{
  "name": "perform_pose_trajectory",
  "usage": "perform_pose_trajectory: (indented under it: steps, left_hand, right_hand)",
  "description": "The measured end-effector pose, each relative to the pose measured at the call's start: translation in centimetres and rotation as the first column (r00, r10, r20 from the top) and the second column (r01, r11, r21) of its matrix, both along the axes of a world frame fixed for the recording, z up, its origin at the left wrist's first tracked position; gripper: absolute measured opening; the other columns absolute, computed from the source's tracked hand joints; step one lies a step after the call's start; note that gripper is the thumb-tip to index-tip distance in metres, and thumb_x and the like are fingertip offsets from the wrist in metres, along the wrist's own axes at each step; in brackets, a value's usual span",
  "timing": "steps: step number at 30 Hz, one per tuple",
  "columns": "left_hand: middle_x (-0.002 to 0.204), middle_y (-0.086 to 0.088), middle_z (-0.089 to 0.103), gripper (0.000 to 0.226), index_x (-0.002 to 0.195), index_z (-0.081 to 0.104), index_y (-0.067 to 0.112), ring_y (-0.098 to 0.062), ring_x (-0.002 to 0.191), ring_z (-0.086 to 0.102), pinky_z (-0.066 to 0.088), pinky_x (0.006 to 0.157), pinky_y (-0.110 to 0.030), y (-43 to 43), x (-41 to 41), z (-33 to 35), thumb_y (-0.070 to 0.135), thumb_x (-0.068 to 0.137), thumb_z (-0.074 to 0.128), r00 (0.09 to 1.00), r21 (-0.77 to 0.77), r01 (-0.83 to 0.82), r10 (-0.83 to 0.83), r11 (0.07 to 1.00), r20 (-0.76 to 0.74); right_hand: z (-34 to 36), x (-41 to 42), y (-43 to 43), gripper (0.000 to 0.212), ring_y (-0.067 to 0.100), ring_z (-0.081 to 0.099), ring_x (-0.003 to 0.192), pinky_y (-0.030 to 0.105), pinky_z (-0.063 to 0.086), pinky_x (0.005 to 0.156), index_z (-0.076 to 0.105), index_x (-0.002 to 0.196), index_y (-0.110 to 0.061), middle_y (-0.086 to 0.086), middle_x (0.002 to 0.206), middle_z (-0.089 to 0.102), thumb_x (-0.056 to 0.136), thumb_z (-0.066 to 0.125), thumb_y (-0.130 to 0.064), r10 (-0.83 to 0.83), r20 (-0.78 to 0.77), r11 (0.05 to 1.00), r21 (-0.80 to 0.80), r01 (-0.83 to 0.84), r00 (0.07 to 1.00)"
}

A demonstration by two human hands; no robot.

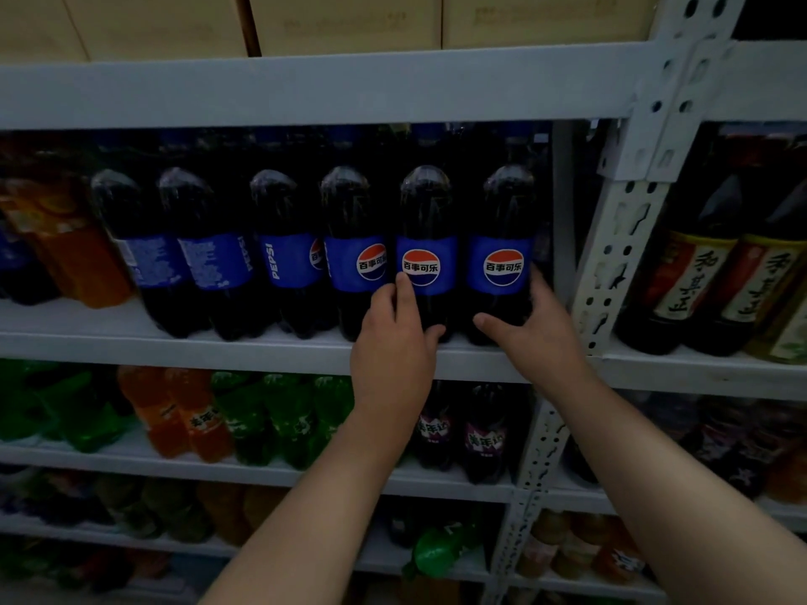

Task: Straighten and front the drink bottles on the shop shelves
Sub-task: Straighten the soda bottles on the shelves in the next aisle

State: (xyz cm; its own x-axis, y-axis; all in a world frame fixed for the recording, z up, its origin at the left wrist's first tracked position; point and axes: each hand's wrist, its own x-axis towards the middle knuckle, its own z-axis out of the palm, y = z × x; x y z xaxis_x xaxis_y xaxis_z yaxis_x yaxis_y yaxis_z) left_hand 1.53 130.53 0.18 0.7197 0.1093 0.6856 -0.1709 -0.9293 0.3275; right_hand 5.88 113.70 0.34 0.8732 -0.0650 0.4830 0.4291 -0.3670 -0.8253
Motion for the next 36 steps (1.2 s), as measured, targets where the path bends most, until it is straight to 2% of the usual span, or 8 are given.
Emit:
perform_pose_trajectory:
  steps: [2,6,13,19,22,24,27,36]
  left_hand:
    - [0.127,-0.019,0.054,0.078,0.138,0.044,-0.001,-0.032,0.104,0.061,0.055,0.071,-0.038,0.3,0.1,-0.2,0.033,0.077,0.078,1.0,-0.004,0.005,-0.005,1.0,0.031]
    - [0.124,-0.012,0.054,0.074,0.138,0.045,0.003,-0.026,0.106,0.059,0.053,0.076,-0.035,1.1,0.3,-0.4,0.032,0.078,0.077,0.994,-0.095,0.087,-0.08,0.992,0.073]
    - [0.125,-0.012,0.054,0.071,0.135,0.048,0.004,-0.026,0.11,0.057,0.052,0.078,-0.035,0.4,0.9,-0.7,0.031,0.077,0.078,0.991,-0.17,0.097,-0.079,0.981,0.105]
    - [0.124,-0.007,0.052,0.067,0.133,0.05,0.01,-0.022,0.101,0.059,0.052,0.073,-0.032,1.2,0.3,-0.7,0.039,0.078,0.076,0.988,-0.191,0.097,-0.071,0.977,0.136]
    - [0.119,-0.004,0.051,0.059,0.124,0.052,0.015,-0.021,0.094,0.058,0.055,0.069,-0.036,3.5,0.1,-1.1,0.042,0.077,0.075,0.977,-0.285,0.023,0.039,0.958,0.211]
    - [0.122,-0.003,0.047,0.065,0.126,0.047,0.017,-0.022,0.1,0.055,0.054,0.077,-0.04,4.8,0.6,-0.9,0.046,0.075,0.075,0.985,-0.395,-0.012,0.08,0.919,0.155]
    - [0.128,-0.003,0.044,0.082,0.131,0.041,0.017,-0.02,0.114,0.049,0.05,0.091,-0.039,5.4,1.6,-0.6,0.054,0.068,0.077,0.995,-0.448,-0.051,0.081,0.893,0.049]
    - [0.128,-0.008,0.045,0.088,0.135,0.036,0.014,-0.027,0.114,0.051,0.049,0.085,-0.039,5.2,2.2,-0.8,0.045,0.066,0.082,0.989,-0.371,-0.121,0.143,0.921,0.032]
  right_hand:
    - [-0.2,-0.2,0.2,0.08,-0.011,0.051,0.106,0.008,0.037,0.086,0.038,0.14,-0.035,-0.023,0.119,0.056,0.073,0.08,-0.022,0.006,0.005,1.0,0.006,-0.006,1.0]
    - [-0.6,-0.2,0.7,0.076,-0.031,0.043,0.096,-0.008,0.033,0.073,0.042,0.136,-0.034,-0.043,0.103,0.048,0.072,0.08,-0.022,-0.039,0.038,0.999,0.016,0.038,0.999]
    - [-0.9,-0.1,0.7,0.079,-0.031,0.044,0.093,-0.003,0.034,0.072,0.04,0.132,-0.042,-0.052,0.094,0.048,0.068,0.083,-0.025,-0.081,0.038,0.996,0.045,0.079,0.996]
    - [-0.5,-1.8,1.2,0.076,-0.023,0.041,0.109,0.006,0.035,0.089,0.035,0.138,-0.036,-0.036,0.117,0.047,0.075,0.077,-0.025,-0.083,0.09,0.997,0.0,0.083,0.993]
    - [-1.6,-4.0,2.2,0.063,-0.004,0.034,0.12,0.005,0.026,0.098,0.038,0.138,-0.02,-0.01,0.129,0.041,0.083,0.068,-0.022,-0.251,0.276,0.965,-0.007,0.263,0.928]
    - [-2.2,-5.2,3.1,0.051,0.005,0.036,0.119,0.01,0.028,0.101,0.044,0.131,-0.011,0.001,0.127,0.041,0.084,0.062,-0.022,-0.269,0.4,0.954,-0.015,0.3,0.876]
    - [-2.3,-5.8,4.6,0.045,0.007,0.038,0.117,0.015,0.03,0.101,0.049,0.123,-0.006,-0.005,0.122,0.036,0.083,0.057,-0.025,-0.187,0.481,0.966,-0.067,0.248,0.857]
    - [-1.0,-4.8,7.4,0.033,0.009,0.049,0.105,0.013,0.035,0.092,0.059,0.112,-0.008,0.0,0.112,0.049,0.083,0.053,-0.023,-0.079,0.452,0.971,-0.168,0.172,0.889]
